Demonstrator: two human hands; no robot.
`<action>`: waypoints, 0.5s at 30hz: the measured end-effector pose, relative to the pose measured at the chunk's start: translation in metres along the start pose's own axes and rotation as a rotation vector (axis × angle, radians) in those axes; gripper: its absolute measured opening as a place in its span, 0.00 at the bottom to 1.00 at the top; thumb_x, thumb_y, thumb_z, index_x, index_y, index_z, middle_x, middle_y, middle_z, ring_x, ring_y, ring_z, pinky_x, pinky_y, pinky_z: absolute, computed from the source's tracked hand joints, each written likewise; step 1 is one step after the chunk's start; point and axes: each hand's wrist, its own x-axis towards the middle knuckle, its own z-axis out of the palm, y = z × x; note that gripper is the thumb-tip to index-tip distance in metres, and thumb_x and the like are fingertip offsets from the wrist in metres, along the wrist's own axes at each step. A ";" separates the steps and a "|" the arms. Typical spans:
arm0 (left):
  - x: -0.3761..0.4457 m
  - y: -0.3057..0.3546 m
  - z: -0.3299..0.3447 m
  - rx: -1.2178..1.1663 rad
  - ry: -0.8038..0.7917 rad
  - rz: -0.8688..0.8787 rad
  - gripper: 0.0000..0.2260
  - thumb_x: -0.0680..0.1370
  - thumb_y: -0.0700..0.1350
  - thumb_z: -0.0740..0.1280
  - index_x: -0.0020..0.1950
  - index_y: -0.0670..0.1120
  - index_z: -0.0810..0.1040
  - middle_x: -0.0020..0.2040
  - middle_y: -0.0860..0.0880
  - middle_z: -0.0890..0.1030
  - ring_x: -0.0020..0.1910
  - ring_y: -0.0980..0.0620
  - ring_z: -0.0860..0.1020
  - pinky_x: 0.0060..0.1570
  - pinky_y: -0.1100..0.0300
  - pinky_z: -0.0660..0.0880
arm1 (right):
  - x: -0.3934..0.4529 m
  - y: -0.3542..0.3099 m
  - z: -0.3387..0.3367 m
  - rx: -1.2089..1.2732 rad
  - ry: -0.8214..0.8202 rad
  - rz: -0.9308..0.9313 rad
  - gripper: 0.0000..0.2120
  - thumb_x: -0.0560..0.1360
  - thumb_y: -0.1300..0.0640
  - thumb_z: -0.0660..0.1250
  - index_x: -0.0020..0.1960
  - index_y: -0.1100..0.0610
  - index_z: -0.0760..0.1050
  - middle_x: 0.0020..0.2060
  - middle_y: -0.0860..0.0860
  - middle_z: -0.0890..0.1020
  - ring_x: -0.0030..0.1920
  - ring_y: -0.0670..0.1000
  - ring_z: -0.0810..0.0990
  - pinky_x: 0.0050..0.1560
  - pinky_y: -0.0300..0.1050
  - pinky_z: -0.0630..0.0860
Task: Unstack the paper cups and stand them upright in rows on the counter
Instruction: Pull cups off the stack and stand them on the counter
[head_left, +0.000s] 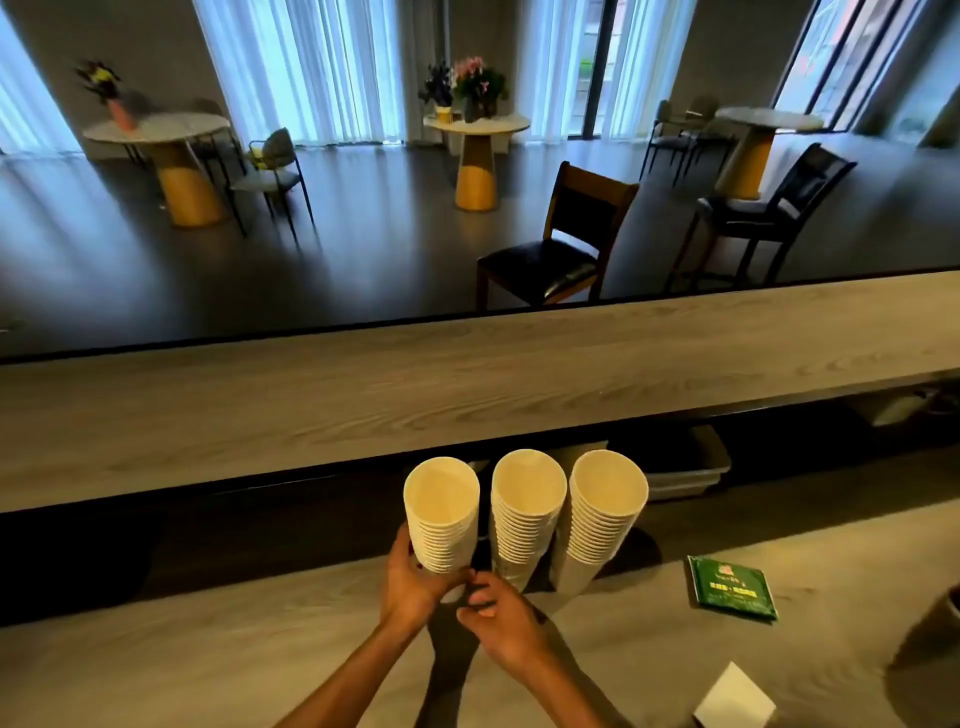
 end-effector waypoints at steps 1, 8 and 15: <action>0.001 0.002 0.000 0.001 0.012 0.008 0.44 0.55 0.50 0.86 0.66 0.54 0.69 0.58 0.55 0.79 0.58 0.51 0.78 0.54 0.56 0.77 | 0.000 0.001 0.000 0.000 -0.005 -0.002 0.24 0.77 0.54 0.69 0.71 0.49 0.68 0.60 0.46 0.78 0.57 0.45 0.78 0.57 0.37 0.74; -0.007 0.007 -0.003 -0.021 0.026 -0.022 0.45 0.51 0.56 0.83 0.66 0.50 0.72 0.58 0.53 0.81 0.58 0.50 0.80 0.56 0.49 0.80 | -0.006 0.014 -0.017 -0.033 -0.023 0.029 0.22 0.78 0.53 0.68 0.71 0.48 0.67 0.63 0.46 0.77 0.53 0.42 0.75 0.35 0.26 0.67; -0.034 0.025 -0.055 -0.020 0.117 -0.026 0.39 0.55 0.45 0.87 0.62 0.51 0.75 0.56 0.53 0.83 0.56 0.56 0.82 0.49 0.61 0.81 | 0.004 -0.003 0.009 -0.024 -0.132 -0.057 0.48 0.67 0.53 0.80 0.78 0.51 0.56 0.74 0.50 0.68 0.72 0.53 0.69 0.71 0.53 0.69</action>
